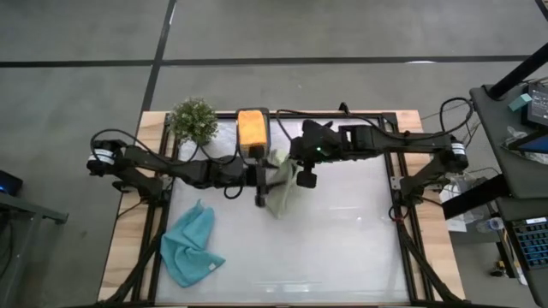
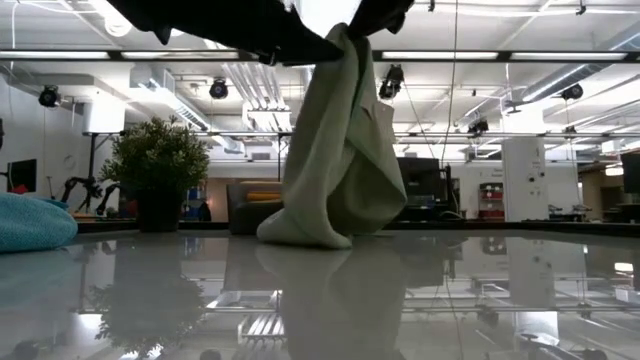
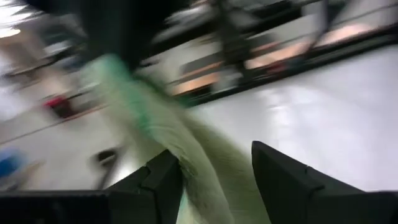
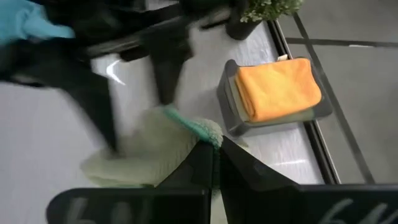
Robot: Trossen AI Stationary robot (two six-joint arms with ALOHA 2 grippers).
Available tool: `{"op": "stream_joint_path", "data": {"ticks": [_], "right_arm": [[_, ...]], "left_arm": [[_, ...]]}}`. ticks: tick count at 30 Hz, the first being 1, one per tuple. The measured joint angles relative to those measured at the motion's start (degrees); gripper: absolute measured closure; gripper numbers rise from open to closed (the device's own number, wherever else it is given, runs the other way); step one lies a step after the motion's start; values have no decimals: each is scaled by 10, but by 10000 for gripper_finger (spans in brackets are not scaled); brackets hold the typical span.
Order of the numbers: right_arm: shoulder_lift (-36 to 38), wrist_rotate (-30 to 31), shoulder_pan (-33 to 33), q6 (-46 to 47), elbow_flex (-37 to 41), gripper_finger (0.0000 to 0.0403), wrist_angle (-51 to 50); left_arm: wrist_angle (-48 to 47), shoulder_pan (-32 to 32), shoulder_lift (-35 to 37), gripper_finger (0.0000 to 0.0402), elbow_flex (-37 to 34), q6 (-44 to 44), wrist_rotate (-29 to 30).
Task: Fold microfiber towels
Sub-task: Fold the green towel
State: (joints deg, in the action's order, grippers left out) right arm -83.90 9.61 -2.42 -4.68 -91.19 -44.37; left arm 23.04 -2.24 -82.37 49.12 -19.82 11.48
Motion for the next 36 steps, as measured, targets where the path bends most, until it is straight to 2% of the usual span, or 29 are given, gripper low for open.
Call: {"op": "stream_joint_path", "data": {"ticks": [4, 9, 13, 15, 19, 26, 30, 36], "right_arm": [[-13, -2, 0, -26, -4, 394, -4], [-14, -1, 0, -50, -4, 394, -24], [-9, -2, 0, -52, -4, 394, -37], [-6, -1, 0, -52, -4, 394, -37], [-6, -3, 0, -59, -4, 394, -37], [1, -6, 0, -59, -4, 394, -59], [10, -5, 0, -55, -4, 394, -101], [21, -13, 0, -58, -36, 394, -212]], "left_arm": [[-15, 0, 0, 233, 0, -1, -112], [-95, 0, 8, 233, 0, 0, -139], [-156, 0, 8, 233, 0, 1, -237], [-158, -1, 0, 238, 0, 3, -264], [-162, 0, -18, 272, 0, 15, -261], [-177, 0, -19, 391, 0, 16, -207], [-218, -1, 23, 400, 4, 29, -172], [-306, -1, 111, 401, 42, 45, -156]]}}
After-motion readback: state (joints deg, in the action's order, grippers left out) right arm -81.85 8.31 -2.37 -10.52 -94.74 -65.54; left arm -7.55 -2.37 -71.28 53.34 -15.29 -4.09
